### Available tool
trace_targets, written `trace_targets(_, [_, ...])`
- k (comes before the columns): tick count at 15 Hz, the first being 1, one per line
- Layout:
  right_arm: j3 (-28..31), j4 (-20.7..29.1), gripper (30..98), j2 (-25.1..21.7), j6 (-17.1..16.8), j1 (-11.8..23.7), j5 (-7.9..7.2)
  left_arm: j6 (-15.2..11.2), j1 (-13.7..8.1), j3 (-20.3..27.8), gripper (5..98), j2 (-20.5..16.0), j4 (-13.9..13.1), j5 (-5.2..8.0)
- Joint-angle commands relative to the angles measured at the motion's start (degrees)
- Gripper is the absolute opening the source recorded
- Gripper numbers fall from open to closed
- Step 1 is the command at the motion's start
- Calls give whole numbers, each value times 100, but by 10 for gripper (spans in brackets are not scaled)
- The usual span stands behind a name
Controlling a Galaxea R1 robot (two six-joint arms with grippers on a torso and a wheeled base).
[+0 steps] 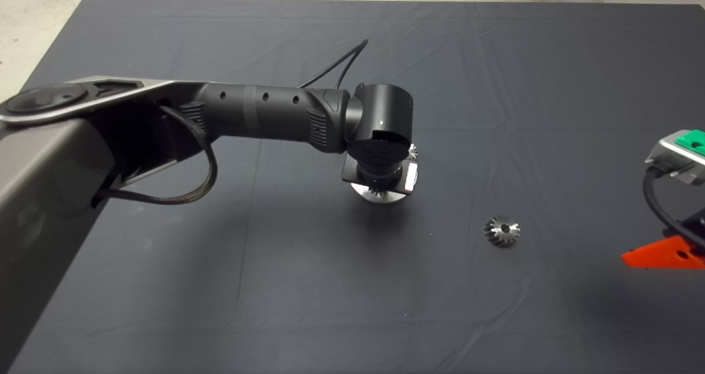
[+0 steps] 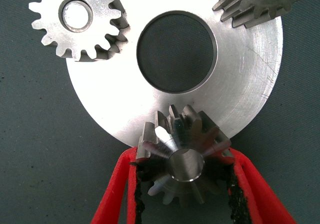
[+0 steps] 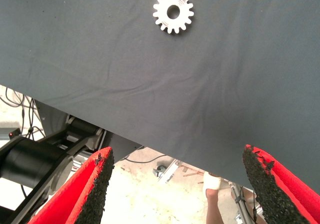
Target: Remove an incorrectly installed larger gear and replace it with the correct smaller gear
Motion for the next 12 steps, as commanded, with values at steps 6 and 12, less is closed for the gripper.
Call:
trace_targets(6, [20,192,681,-9,36,87,11,-82,-94,103,314,8,10,-271])
trace_targets(12, [20,192,681,-18,36,87,3,-126,-75,226,314,8,1,-324])
